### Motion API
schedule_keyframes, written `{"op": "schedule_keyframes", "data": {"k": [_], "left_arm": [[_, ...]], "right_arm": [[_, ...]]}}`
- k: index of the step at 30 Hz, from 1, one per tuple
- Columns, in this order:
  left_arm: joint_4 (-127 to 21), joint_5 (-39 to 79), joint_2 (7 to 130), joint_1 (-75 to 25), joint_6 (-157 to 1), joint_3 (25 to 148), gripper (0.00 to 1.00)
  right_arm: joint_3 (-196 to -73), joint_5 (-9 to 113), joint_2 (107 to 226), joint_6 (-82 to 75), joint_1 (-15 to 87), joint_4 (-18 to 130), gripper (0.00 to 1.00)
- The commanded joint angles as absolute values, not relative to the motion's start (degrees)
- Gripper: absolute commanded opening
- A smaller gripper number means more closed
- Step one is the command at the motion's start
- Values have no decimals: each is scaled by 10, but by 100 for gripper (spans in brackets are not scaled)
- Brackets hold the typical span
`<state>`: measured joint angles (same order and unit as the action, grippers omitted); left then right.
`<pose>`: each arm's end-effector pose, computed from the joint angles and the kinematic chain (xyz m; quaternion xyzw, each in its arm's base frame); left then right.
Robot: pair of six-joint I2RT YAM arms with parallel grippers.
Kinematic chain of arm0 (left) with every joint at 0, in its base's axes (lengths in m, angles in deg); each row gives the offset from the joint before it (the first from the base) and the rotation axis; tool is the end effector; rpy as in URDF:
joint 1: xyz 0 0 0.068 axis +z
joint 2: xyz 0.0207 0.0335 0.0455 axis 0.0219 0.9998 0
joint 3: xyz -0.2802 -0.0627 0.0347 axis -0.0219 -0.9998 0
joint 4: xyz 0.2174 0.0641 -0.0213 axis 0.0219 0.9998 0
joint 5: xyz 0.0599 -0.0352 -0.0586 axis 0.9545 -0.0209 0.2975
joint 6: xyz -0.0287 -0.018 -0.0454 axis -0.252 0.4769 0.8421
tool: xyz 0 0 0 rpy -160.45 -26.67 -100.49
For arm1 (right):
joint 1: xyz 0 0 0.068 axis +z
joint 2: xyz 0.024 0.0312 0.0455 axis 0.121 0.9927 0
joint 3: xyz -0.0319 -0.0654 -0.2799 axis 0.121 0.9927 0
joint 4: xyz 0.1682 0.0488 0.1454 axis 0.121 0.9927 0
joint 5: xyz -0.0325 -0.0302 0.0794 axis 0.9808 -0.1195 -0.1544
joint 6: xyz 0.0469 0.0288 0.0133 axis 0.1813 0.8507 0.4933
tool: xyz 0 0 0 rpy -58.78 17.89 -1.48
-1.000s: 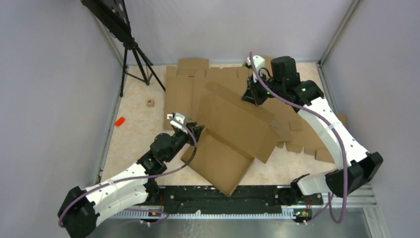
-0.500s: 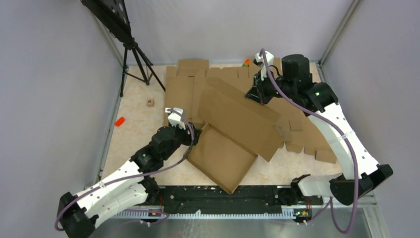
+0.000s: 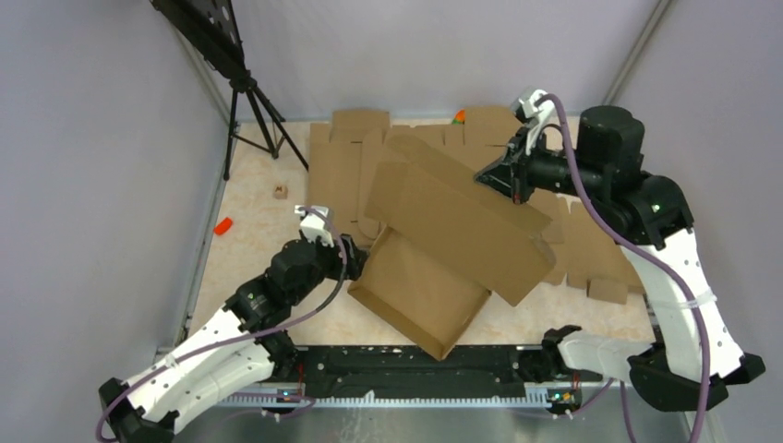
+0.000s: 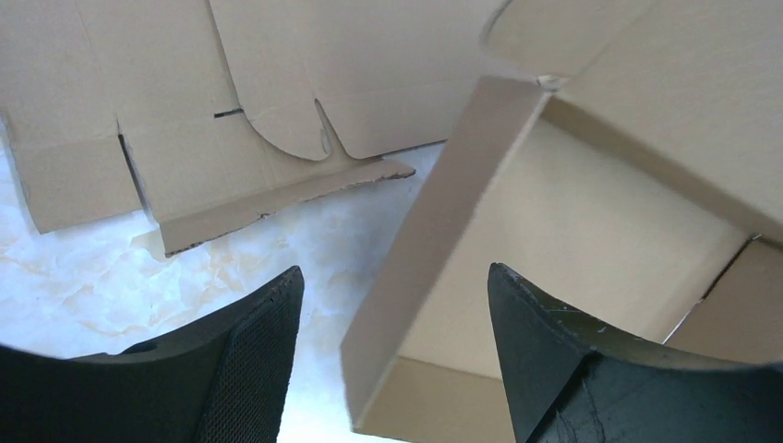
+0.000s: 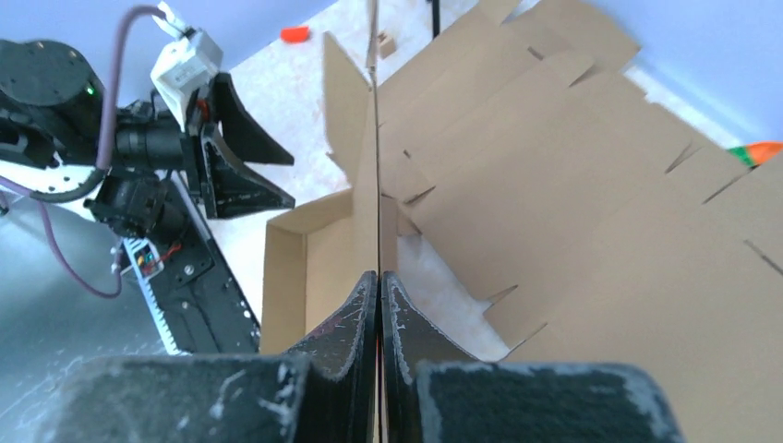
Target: Fold the paper box
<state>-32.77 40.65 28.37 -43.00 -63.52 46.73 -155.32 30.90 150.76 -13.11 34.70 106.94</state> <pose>0.0831 -0.0688 0.2829 0.0677 0.8214 -0.2491 0.5085 0.1276 0.0888 0.4877 -0.3465 0.7336 0.3215 0.4882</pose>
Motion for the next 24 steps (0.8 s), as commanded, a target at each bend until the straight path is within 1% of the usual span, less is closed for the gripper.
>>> {"op": "schedule_keyframes", "data": {"k": [1, 6, 9, 15, 20, 24], "left_arm": [[-337, 431, 318, -431, -638, 468, 74], [-349, 473, 373, -429, -652, 493, 76], [-367, 475, 403, -425, -665, 504, 78], [-416, 458, 479, -419, -690, 515, 78], [-451, 426, 552, -418, -694, 531, 73], [-468, 403, 590, -418, -673, 537, 71]], "right_arm": [[-1588, 359, 1500, -117, 352, 1039, 0], [-1576, 390, 1526, -109, 352, 969, 0], [-1569, 401, 1554, -111, 352, 942, 0], [-1558, 444, 1594, -154, 352, 946, 0], [-1509, 468, 1577, -166, 352, 953, 0], [-1464, 457, 1547, -169, 352, 952, 0]]}}
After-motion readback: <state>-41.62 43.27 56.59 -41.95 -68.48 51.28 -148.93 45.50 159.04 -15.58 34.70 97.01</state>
